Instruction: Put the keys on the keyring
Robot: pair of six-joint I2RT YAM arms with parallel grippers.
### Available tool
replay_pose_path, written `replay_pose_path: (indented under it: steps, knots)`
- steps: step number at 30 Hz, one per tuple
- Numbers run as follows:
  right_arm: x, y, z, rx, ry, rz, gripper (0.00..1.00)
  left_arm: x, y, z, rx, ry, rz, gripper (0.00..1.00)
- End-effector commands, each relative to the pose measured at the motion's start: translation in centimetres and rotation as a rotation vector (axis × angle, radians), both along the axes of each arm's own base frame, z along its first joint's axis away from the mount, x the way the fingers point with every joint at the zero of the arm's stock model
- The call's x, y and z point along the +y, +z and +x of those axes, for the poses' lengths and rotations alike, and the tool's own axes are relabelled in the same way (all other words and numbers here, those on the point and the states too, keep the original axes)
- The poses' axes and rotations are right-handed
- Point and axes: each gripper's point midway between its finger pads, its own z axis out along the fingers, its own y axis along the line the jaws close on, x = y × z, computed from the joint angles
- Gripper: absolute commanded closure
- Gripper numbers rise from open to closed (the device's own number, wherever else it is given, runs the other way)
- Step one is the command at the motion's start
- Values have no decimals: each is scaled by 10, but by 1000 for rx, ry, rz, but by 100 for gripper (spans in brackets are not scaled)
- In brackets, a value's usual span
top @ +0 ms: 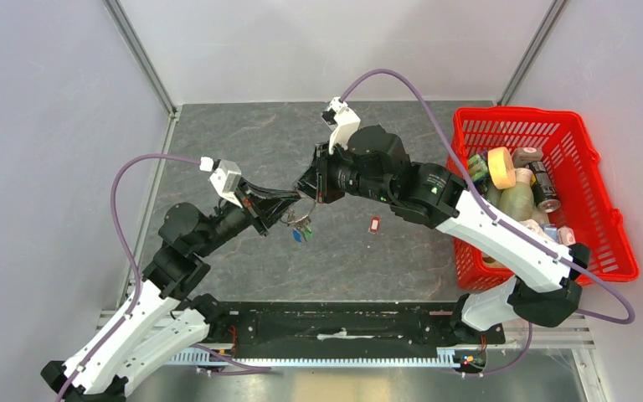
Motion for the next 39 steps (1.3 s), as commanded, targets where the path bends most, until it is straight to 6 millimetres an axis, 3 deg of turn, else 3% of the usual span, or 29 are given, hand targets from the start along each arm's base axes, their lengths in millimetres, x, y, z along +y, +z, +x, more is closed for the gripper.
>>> replay_pose_path:
  steps: [1, 7, 11, 15, 22, 26, 31, 39]
  knots:
    - [-3, 31, -3, -55, -7, 89, 77, 7, 11, 3, -56, 39, -10, 98]
    - [-15, 42, 0, -92, -41, 98, 61, 9, 11, 3, -52, 52, -8, 98]
    - [-36, 47, 3, -137, -96, 93, 52, 12, 12, 3, -51, 64, -10, 98]
    - [-59, 28, 12, -175, -150, 22, 45, 13, 11, 4, -39, 76, -11, 98]
    - [-94, -47, 40, -74, -286, -177, 43, 23, 8, 9, -4, 138, -17, 98]
    - [-116, -106, 58, 16, -394, -293, 44, 29, 3, 12, 21, 177, -14, 98]
    - [-130, -189, 67, 175, -469, -429, 51, 34, 1, 12, 37, 200, -11, 98]
    - [-156, -279, 73, 256, -566, -539, 54, 32, -1, 11, 54, 187, -17, 98]
